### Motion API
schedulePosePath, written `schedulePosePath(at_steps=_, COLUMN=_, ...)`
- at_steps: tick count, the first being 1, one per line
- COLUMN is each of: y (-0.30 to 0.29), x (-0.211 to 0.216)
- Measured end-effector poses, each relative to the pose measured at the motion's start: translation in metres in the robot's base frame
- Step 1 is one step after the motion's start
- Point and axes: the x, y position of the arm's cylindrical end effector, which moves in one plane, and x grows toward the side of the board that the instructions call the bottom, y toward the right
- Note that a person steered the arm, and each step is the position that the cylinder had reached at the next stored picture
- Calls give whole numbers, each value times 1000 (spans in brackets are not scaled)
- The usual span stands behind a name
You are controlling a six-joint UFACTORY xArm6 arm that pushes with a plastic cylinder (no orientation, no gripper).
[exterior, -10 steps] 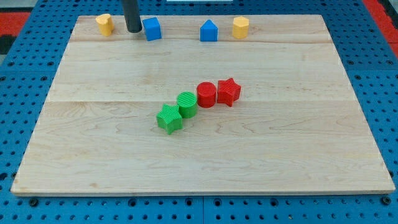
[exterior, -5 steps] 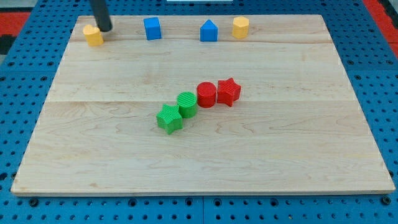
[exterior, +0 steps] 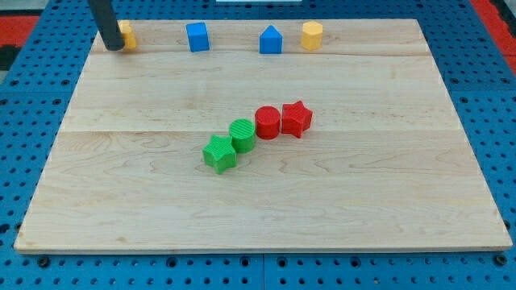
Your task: Separate the red star and the red circle
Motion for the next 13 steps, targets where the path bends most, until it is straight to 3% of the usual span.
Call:
schedulePosePath(at_steps=1, y=-1, x=33)
schedulePosePath(at_steps=3, y=64, x=109)
schedulePosePath(at_steps=4, y=134, x=170)
schedulePosePath(at_steps=7, y=254, x=170)
schedulePosePath(at_steps=10, y=324, x=180)
schedulePosePath(at_steps=13, y=315, x=223)
